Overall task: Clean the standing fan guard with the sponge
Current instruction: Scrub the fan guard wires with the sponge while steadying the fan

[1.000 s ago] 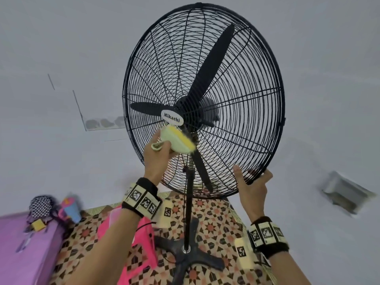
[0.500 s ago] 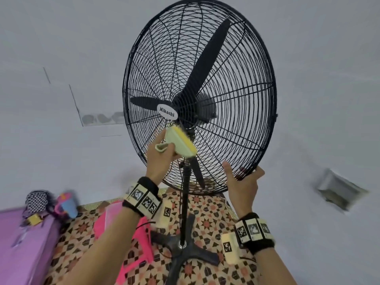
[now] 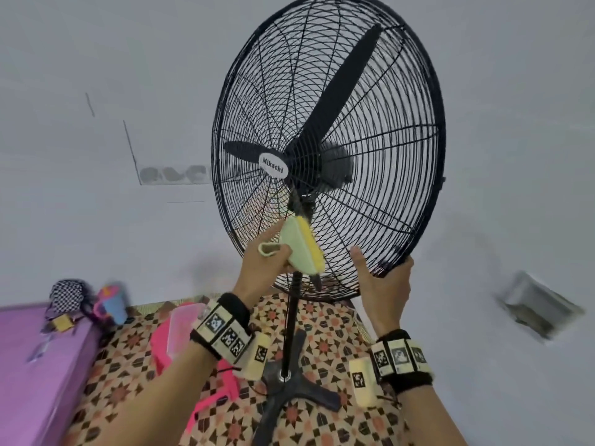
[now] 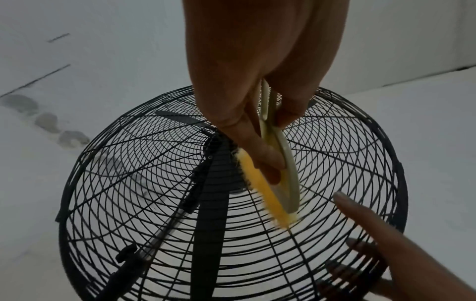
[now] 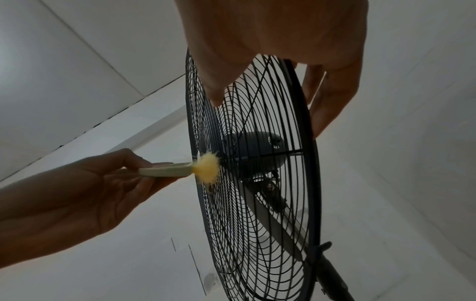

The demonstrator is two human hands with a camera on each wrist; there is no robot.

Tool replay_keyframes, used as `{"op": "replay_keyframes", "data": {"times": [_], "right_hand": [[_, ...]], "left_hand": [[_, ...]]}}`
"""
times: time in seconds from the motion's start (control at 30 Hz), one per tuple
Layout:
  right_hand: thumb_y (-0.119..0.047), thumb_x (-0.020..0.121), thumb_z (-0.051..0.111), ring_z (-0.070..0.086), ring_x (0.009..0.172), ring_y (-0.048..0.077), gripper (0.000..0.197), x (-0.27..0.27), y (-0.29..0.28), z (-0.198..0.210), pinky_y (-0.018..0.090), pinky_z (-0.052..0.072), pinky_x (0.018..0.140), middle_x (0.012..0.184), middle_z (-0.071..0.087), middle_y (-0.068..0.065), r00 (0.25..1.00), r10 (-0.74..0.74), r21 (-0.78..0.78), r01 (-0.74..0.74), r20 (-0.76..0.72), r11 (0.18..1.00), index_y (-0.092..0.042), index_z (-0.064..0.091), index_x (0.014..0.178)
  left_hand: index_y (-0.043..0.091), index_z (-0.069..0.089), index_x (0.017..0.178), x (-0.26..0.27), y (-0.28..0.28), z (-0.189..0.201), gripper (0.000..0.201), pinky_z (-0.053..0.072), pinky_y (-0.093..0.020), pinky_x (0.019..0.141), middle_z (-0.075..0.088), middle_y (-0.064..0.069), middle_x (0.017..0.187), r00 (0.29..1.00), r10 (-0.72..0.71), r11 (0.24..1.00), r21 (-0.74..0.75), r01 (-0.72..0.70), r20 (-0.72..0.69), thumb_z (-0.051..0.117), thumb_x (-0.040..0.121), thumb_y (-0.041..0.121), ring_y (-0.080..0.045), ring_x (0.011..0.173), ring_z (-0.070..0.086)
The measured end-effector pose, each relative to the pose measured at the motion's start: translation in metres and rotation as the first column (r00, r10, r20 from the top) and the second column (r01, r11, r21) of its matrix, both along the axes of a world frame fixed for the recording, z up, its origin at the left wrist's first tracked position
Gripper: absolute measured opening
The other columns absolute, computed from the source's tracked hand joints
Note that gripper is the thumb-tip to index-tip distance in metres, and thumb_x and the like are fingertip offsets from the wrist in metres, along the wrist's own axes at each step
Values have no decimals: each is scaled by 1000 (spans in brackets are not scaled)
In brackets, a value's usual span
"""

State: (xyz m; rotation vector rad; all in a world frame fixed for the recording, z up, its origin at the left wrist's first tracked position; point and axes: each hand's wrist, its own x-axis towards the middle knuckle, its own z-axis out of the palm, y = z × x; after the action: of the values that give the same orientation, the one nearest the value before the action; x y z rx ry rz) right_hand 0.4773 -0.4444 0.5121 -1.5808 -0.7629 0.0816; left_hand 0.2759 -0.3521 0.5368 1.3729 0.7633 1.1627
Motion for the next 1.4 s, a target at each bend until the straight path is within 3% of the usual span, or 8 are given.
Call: {"op": "replay_keyframes", "data": {"times": [0.2, 0.4, 0.5, 0.6, 1.0, 1.13, 1.3, 1.4], "right_hand": [[-71, 72, 81, 58, 122, 16, 95, 0, -2, -4, 28, 45, 99, 136, 59, -3, 1000, 22, -22, -22, 12, 1000, -24, 39, 143], [-77, 78, 71, 56, 129, 22, 94, 5, 0, -7, 44, 47, 111, 143, 57, 1, 1000, 15, -30, -15, -19, 999, -21, 39, 146], [-76, 79, 71, 55, 130, 21, 92, 7, 0, -9, 44, 46, 112, 144, 56, 1, 1000, 25, -36, -25, -12, 999, -22, 39, 147], [-72, 80, 73, 56, 128, 20, 87, 3, 1, -10, 41, 49, 109, 142, 57, -1, 1000, 19, -35, -19, -17, 999, -24, 39, 145], [-74, 79, 73, 59, 124, 18, 88, 6, -1, -10, 37, 52, 104, 138, 59, -3, 999, 35, -38, -35, -9, 999, -25, 40, 144], [-76, 78, 72, 59, 123, 17, 89, 5, 0, -7, 39, 53, 105, 137, 60, -3, 1000, 21, -44, -22, -16, 999, -24, 41, 142], [-71, 77, 77, 61, 116, 13, 78, 7, -9, -3, 25, 52, 95, 129, 62, -7, 997, 73, -85, -76, -41, 993, -27, 44, 133], [-65, 80, 78, 58, 107, 9, 68, 9, -12, 5, 9, 44, 82, 120, 58, -11, 993, 110, -135, -114, -33, 984, -32, 37, 123]], "left_hand": [[19, 47, 156, -5, 4, 4, 61, 64, -30, 75, 57, -18, 138, 974, 172, 985, -40, -168, 147, 59, 100, -3, -27, 108, 71], [24, 41, 159, 8, -29, -16, 66, 65, -31, 74, 64, -10, 132, 1000, -16, 1000, -16, 16, 15, 58, 101, -2, -25, 100, 76], [24, 46, 156, -2, -31, -12, 61, 63, -27, 65, 66, -7, 125, 999, 35, 999, -24, -34, 23, 58, 102, 0, -23, 94, 76], [23, 43, 158, -5, -18, -3, 63, 65, -33, 77, 61, -2, 128, 979, 134, 990, -56, -127, 151, 57, 101, -1, -18, 103, 75], [26, 42, 157, 11, -44, -22, 63, 64, -30, 75, 62, 2, 124, 984, 104, 992, -90, -92, 147, 58, 102, -1, -20, 102, 75], [28, 40, 158, 17, -58, -38, 65, 66, -40, 78, 72, 4, 113, 1000, -16, 1000, -14, 17, 16, 61, 102, 2, -26, 95, 77], [23, 42, 158, 11, -55, -41, 64, 66, -35, 73, 74, 12, 109, 994, 91, 996, -18, -90, 54, 60, 101, -2, -20, 91, 77], [29, 38, 160, 20, -54, -45, 68, 66, -48, 75, 70, 8, 114, 988, 148, 989, -5, -148, 33, 61, 101, 4, -27, 91, 77]]}}
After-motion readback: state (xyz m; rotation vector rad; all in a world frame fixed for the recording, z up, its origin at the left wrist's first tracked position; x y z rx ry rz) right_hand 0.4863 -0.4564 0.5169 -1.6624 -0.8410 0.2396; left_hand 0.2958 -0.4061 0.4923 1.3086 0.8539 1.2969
